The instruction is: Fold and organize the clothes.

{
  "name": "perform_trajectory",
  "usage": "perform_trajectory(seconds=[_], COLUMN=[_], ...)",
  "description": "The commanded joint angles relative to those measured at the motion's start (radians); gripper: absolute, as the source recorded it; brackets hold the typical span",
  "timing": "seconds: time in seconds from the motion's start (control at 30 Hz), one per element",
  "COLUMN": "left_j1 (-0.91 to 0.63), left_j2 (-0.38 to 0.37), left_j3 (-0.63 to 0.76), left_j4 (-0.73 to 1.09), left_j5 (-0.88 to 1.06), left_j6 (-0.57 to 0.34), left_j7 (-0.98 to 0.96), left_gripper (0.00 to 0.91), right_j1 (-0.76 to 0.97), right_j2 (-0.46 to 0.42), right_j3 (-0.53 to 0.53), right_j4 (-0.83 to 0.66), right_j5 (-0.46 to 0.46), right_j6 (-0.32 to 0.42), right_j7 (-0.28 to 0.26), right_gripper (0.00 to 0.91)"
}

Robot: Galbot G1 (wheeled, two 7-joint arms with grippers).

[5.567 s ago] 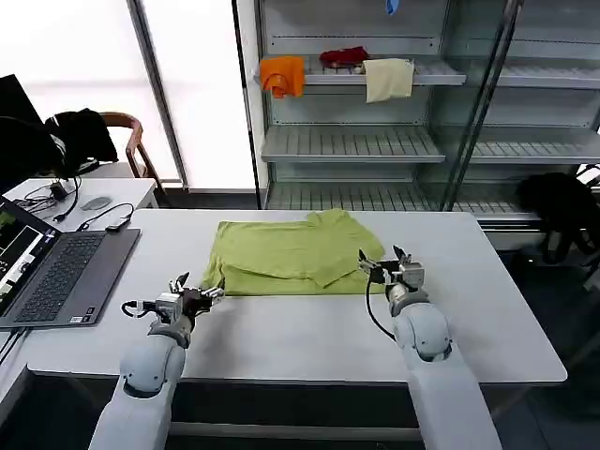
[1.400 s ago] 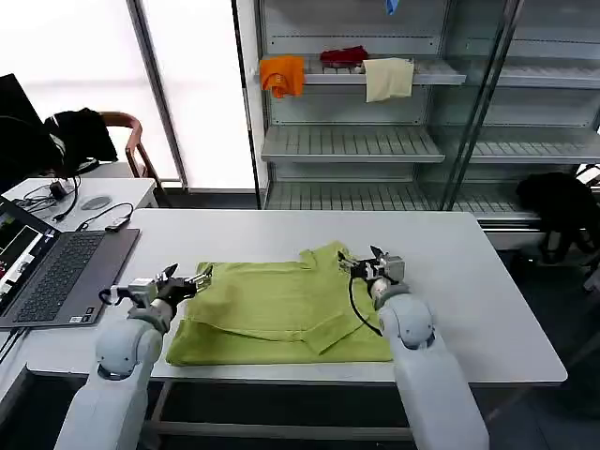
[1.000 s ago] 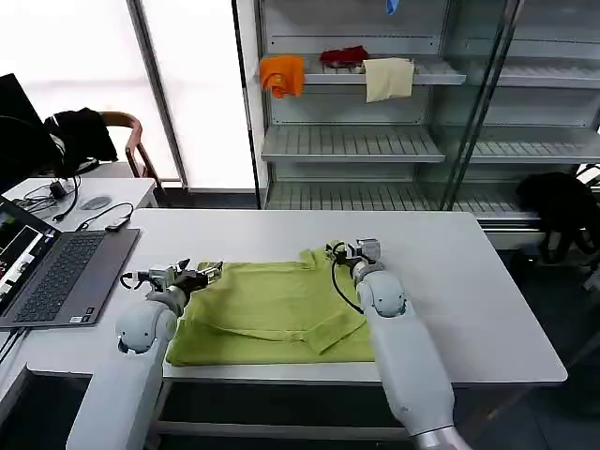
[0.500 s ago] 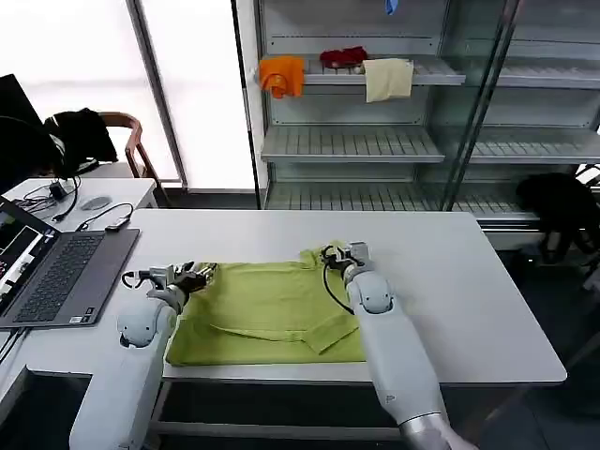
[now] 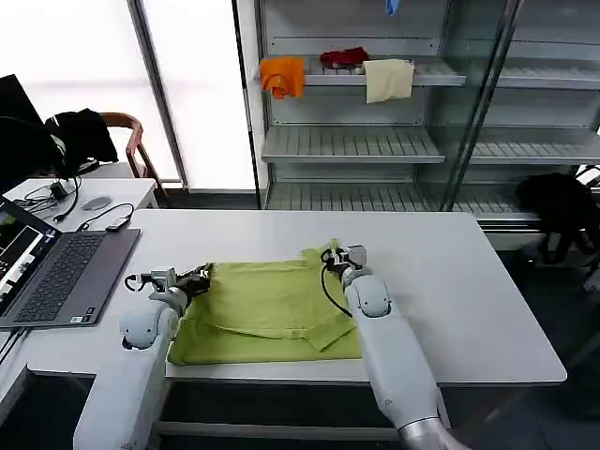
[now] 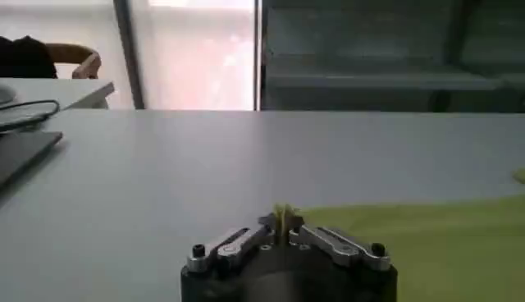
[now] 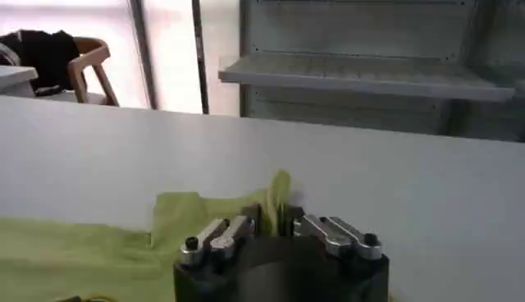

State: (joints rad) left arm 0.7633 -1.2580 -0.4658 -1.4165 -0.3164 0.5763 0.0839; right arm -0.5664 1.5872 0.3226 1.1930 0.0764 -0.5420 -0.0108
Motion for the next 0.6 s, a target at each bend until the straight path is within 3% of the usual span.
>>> perform_trajectory(seconds=[0.03,0.6], left_j1=[0.002,0.264], left_j2=[0.006,0.044], left_j3=[-0.002,-0.103], left_j4=[-0.058,-0.373], left_j5=[-0.028,-0.13], left_j6=[-0.001,0.0], left_j7=[-0.003,0.042], left_gripper=[0.01,0.01], right_j1=[-0.049,-0.343], right_j2=[-0.012,-0.14], right_j3=[0.002,-0.018], right_j4=[0.186,0.614], right_j5=[0.08,0.093], right_j6=[-0.024,-0.042], right_j7=[0.016,0.024], right_gripper=[0.0,0.0])
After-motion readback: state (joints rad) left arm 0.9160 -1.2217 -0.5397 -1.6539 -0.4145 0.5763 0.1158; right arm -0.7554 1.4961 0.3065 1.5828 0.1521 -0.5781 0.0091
